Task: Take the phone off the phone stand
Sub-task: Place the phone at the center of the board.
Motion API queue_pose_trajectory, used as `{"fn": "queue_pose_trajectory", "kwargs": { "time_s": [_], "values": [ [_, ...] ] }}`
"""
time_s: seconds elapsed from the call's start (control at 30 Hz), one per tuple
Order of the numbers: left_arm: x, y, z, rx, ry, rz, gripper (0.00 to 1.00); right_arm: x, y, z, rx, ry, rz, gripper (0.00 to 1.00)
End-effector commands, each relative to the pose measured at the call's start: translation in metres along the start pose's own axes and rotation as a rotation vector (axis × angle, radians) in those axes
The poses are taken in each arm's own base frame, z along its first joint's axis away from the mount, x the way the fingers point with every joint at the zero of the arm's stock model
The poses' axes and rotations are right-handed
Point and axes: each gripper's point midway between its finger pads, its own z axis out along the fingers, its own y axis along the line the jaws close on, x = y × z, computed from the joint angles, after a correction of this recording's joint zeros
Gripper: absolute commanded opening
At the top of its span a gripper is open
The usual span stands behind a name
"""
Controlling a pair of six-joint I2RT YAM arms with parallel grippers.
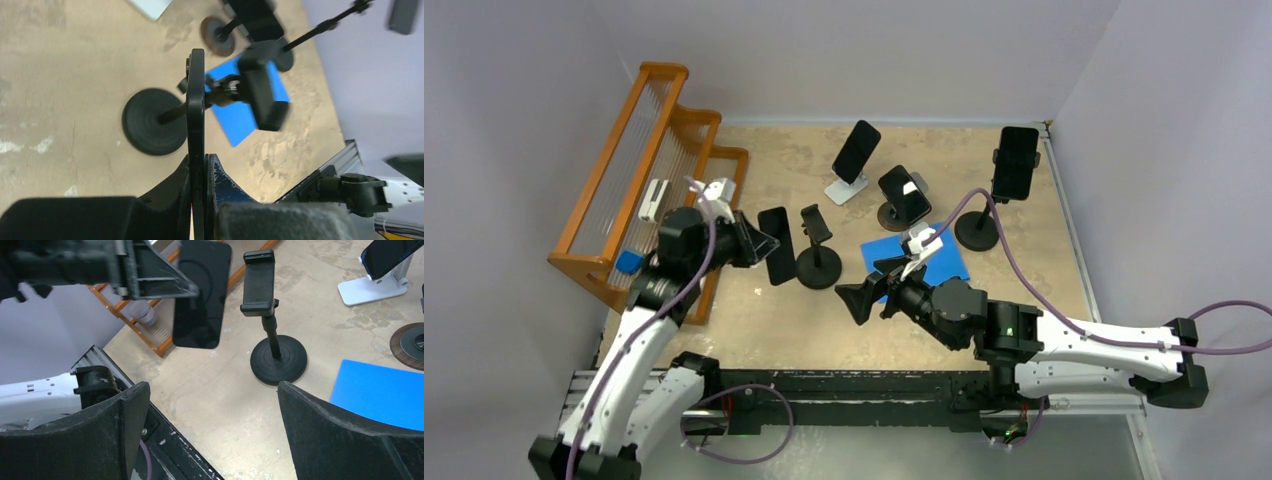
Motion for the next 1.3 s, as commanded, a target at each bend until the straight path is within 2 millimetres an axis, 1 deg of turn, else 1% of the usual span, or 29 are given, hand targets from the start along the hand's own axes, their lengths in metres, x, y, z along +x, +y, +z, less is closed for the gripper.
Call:
{"fn": "queue_pose_trajectory", "kwargs": {
  "time_s": [0.0,0.07,0.17,0.3,0.4,0.53,0.6,0.77,0.9,1.03,1.17,1.27],
  "values": [
    [-0.014,0.010,0.023,-0.045,0.032,0.034,0.00,-0.013,0.007,-0.001,-0.024,-0.048,0.046,0.99],
    [-0.014,0.024,0.035,-0.106,0.069,0.042,0.00,-0.009,0.005,-0.001,-0.018,-0.038,0.040,0.99],
    [-0.020,0.041,0.050,-0.175,0.096,0.068,0.00,-0.006,0.002,-0.002,-0.014,-0.032,0.033,0.99],
    [-0.026,0.054,0.076,-0.210,0.138,0.080,0.00,-0.008,0.000,-0.006,-0.020,-0.045,0.027,0.99],
    [-0.029,0.065,0.100,-0.225,0.170,0.077,0.00,-0.009,0.000,-0.008,-0.031,-0.051,0.020,0.99],
    [-0.034,0.080,0.128,-0.251,0.203,0.083,0.00,-0.004,0.000,-0.009,-0.042,-0.042,0.017,0.99],
    [-0.032,0.089,0.143,-0.259,0.229,0.085,0.00,-0.001,0.001,-0.009,-0.053,-0.034,0.015,0.99],
    [-0.028,0.108,0.171,-0.282,0.279,0.085,0.00,0.012,0.003,-0.006,-0.074,-0.014,0.010,0.99],
    [-0.025,0.117,0.185,-0.277,0.293,0.055,0.00,0.018,0.003,-0.003,-0.078,-0.013,0.006,0.99],
    [-0.024,0.120,0.192,-0.241,0.294,0.007,0.00,0.024,0.006,-0.002,-0.108,-0.019,0.015,0.99],
    [-0.023,0.114,0.203,-0.153,0.334,-0.034,0.00,0.030,0.007,-0.001,-0.120,-0.012,0.018,0.99],
    [-0.019,0.119,0.210,-0.139,0.381,-0.057,0.00,0.033,0.006,-0.002,-0.123,-0.006,0.021,0.99]
  ]
}}
